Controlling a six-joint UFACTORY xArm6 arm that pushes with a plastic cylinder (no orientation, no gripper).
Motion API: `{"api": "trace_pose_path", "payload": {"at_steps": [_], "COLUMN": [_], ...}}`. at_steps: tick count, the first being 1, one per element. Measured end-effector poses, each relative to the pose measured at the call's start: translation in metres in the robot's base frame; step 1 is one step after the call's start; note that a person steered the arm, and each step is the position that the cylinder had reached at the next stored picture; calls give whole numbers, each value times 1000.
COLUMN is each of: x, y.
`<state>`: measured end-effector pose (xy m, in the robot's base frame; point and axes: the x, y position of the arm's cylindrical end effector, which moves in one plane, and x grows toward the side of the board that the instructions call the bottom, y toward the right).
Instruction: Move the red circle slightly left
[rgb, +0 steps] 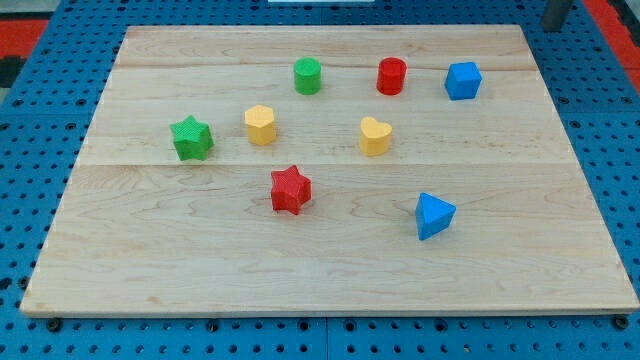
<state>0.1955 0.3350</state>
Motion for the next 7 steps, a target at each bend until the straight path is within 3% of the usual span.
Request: {"api": "trace_pose_path", "payload": {"at_steps": [3,5,7], "x": [13,-2,78], "y": [0,-124,-199]}}
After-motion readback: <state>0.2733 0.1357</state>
